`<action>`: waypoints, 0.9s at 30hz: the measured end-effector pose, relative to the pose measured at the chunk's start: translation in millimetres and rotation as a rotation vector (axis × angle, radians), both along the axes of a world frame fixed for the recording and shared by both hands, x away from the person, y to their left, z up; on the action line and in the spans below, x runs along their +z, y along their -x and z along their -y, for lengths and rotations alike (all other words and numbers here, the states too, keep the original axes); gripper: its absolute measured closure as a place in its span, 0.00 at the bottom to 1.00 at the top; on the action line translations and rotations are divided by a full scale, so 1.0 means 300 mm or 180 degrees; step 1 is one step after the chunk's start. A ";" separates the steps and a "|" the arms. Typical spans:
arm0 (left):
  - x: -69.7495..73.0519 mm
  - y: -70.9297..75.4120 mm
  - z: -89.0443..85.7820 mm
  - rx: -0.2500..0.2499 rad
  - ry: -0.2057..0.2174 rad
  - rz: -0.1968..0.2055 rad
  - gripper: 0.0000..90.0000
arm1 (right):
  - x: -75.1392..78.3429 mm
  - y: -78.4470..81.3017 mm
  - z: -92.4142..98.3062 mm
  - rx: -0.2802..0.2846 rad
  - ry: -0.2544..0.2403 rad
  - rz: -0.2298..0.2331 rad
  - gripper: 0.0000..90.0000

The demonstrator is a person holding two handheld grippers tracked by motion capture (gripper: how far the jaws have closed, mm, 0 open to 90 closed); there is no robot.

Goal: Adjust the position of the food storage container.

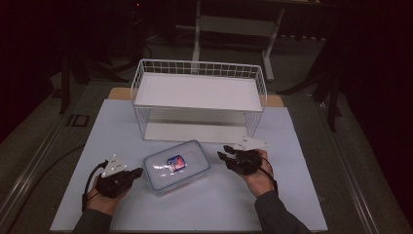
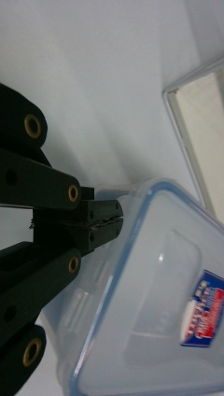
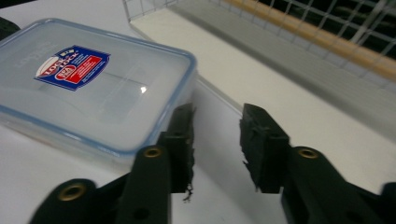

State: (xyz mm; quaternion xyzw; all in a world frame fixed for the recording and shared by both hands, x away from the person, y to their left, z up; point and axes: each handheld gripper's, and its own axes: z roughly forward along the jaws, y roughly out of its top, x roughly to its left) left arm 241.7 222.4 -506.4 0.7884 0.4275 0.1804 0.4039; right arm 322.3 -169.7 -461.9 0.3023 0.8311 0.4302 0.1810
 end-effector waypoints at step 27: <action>-0.020 -0.044 0.055 -0.0070 -0.0144 -0.0200 1.00 | -0.115 -0.073 -0.075 0.0046 0.0025 -0.0484 1.00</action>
